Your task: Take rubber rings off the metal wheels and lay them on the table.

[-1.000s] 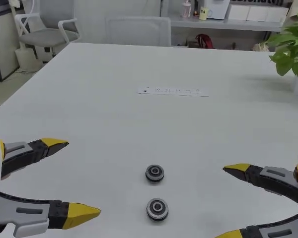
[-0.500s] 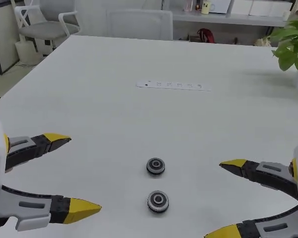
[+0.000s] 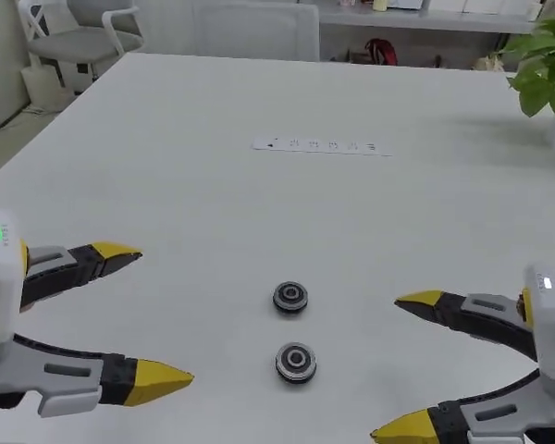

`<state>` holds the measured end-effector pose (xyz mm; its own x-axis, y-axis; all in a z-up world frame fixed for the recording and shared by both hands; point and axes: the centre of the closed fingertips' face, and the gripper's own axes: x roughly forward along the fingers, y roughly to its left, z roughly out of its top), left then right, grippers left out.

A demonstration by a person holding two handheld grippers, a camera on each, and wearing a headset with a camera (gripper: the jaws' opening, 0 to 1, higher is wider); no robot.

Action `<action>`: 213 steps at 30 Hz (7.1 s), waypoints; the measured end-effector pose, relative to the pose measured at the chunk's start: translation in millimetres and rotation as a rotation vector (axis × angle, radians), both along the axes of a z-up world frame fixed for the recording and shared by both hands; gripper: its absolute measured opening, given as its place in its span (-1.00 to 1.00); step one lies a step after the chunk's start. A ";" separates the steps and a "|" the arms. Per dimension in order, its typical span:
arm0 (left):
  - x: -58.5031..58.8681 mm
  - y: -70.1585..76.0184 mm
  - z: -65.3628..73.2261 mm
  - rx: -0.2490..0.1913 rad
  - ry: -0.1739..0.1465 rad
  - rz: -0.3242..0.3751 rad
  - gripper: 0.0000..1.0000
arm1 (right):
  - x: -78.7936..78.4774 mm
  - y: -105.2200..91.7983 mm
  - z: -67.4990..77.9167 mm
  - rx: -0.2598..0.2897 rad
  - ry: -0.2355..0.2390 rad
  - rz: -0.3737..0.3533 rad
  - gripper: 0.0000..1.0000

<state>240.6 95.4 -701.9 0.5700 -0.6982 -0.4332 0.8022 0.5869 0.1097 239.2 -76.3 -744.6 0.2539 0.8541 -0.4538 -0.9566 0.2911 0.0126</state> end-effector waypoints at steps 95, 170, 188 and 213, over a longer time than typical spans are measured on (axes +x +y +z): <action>23.4 -90.1 -54.1 0.072 0.188 -0.409 -0.06 | 30.9 50.1 -44.7 -0.083 0.078 0.255 -0.25; 17.1 -115.6 -92.8 0.179 0.159 -0.478 -0.74 | 18.0 63.2 -59.8 -0.092 0.100 0.275 -0.29; 17.4 -116.4 -92.7 0.186 0.154 -0.479 -0.75 | 16.7 68.9 -61.8 -0.088 0.118 0.276 -0.35; 18.5 -116.4 -93.0 0.194 0.149 -0.483 -0.76 | 18.1 66.2 -63.7 -0.095 0.123 0.259 -0.50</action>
<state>259.1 -21.1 -794.9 0.1271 -0.7647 -0.6318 0.9908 0.1281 0.0443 257.3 -10.1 -808.3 -0.0288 0.8357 -0.5485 -0.9921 0.0431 0.1177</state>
